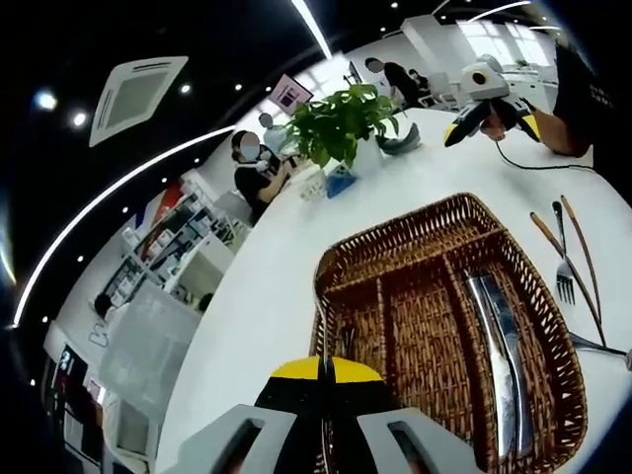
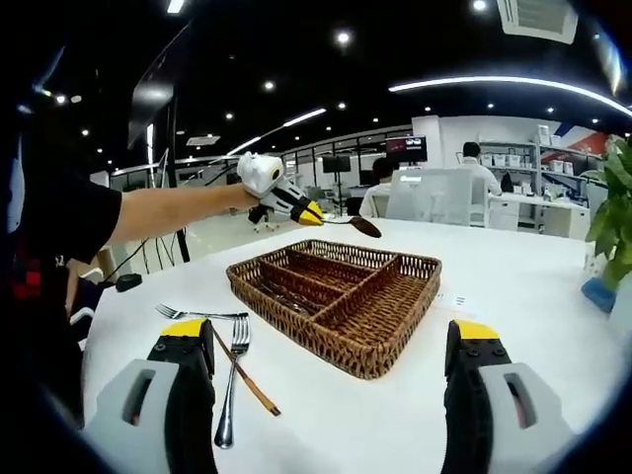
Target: Arrange the knives, forks, and spoons in their matching storage slots by inserting each utensil handle-first until every utensil is classified and aligned in the correct compartment
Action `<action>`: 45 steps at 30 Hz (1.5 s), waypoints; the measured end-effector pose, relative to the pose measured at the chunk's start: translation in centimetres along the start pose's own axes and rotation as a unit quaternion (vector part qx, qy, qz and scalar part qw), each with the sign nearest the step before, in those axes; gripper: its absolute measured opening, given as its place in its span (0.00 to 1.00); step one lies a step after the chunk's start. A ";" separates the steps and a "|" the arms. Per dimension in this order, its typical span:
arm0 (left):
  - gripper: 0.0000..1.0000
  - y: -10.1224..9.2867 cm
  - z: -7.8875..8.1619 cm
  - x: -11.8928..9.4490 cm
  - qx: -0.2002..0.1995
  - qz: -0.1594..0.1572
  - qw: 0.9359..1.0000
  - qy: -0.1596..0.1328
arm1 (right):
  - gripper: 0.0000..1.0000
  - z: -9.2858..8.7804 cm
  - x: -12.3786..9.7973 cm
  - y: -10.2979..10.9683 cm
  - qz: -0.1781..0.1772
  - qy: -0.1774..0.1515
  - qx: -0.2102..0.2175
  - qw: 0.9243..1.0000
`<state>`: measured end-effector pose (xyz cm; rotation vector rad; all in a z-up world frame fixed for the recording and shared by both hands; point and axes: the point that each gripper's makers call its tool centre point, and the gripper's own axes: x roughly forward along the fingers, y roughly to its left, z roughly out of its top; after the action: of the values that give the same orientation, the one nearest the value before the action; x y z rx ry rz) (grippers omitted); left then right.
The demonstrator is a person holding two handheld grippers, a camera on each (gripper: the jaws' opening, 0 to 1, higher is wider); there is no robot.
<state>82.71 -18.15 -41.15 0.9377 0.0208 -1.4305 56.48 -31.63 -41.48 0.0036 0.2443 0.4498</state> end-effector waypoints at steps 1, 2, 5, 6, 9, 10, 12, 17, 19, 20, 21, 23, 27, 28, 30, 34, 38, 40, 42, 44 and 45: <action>0.00 0.0 -0.2 0.0 0.001 -0.001 1.000 0.001 | 1.00 0.0 0.0 0.1 0.000 0.001 -0.002 1.000; 0.00 -0.1 -0.3 0.0 0.001 -0.002 1.000 0.001 | 1.00 0.0 0.1 0.1 0.000 0.001 -0.002 1.000; 0.00 -0.2 -0.6 0.2 0.004 -0.007 1.000 0.001 | 1.00 0.2 0.1 0.3 0.005 -0.002 -0.002 1.000; 0.00 -0.2 -0.7 0.3 0.005 -0.008 1.000 0.000 | 1.00 0.3 0.1 0.3 0.005 -0.003 -0.003 1.000; 0.00 -0.3 -1.0 0.8 0.003 -0.008 1.000 -0.001 | 1.00 0.2 0.1 0.3 0.006 -0.002 -0.004 1.000; 0.00 -0.3 -1.2 1.0 0.002 -0.008 1.000 0.001 | 1.00 0.1 0.2 0.3 0.007 -0.001 -0.005 1.000; 0.00 -0.3 -1.8 1.4 -0.001 -0.012 1.000 0.007 | 1.00 0.0 0.2 0.2 0.006 0.003 -0.006 1.000; 0.00 -1.1 -3.5 2.6 -0.012 -0.029 0.999 0.014 | 1.00 -0.3 0.3 0.1 0.005 0.007 -0.006 1.000; 0.00 -1.3 -4.0 3.0 -0.021 -0.033 0.999 0.016 | 1.00 -0.4 0.3 0.1 0.004 0.007 -0.006 1.000; 0.00 -1.3 -4.4 3.4 -0.025 -0.033 0.999 0.017 | 1.00 -0.4 0.3 0.1 0.004 0.006 -0.006 1.000; 0.00 -1.4 -4.6 3.7 -0.029 -0.034 0.999 0.019 | 1.00 -0.5 0.4 0.1 0.004 0.007 -0.006 1.000; 0.00 -1.4 -4.9 4.3 -0.033 -0.037 0.999 0.019 | 1.00 -0.6 0.4 0.2 0.008 0.008 -0.004 1.000; 0.00 -1.7 -5.2 5.2 -0.040 -0.046 0.998 0.015 | 1.00 -0.5 0.5 0.3 0.013 0.003 0.005 1.000; 0.00 -1.7 -5.2 5.3 -0.037 -0.047 0.998 0.016 | 1.00 -0.6 0.5 0.2 0.010 0.004 0.005 1.000; 0.00 -2.0 -5.4 5.5 -0.037 -0.052 0.998 0.019 | 1.00 -0.7 0.4 -0.1 0.008 0.006 0.005 1.000; 0.00 -2.3 -5.2 5.7 -0.051 -0.068 0.996 0.007 | 1.00 -0.8 0.5 -0.2 0.007 0.008 0.006 1.000; 0.00 -2.3 -5.4 5.6 -0.060 -0.072 0.996 -0.003 | 1.00 -0.8 0.6 -0.2 0.008 0.008 0.003 1.000; 0.00 -2.4 -5.5 5.4 -0.072 -0.074 0.995 -0.009 | 1.00 -0.8 0.6 -0.2 0.007 0.008 0.003 1.000; 0.00 -2.4 -5.4 5.4 -0.071 -0.071 0.995 -0.011 | 1.00 -0.8 0.6 -0.2 0.007 0.009 0.003 1.000; 0.00 -2.4 -5.5 5.6 -0.073 -0.073 0.995 -0.012 | 1.00 -0.9 0.6 -0.3 0.008 0.011 0.003 1.000; 0.00 -2.4 -5.5 5.6 -0.074 -0.076 0.994 -0.011 | 1.00 -0.9 0.5 -0.3 0.010 0.010 0.005 1.000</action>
<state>84.59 -19.38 -49.03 0.8116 0.1836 -1.5565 56.86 -31.69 -42.47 0.0116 0.2660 0.4686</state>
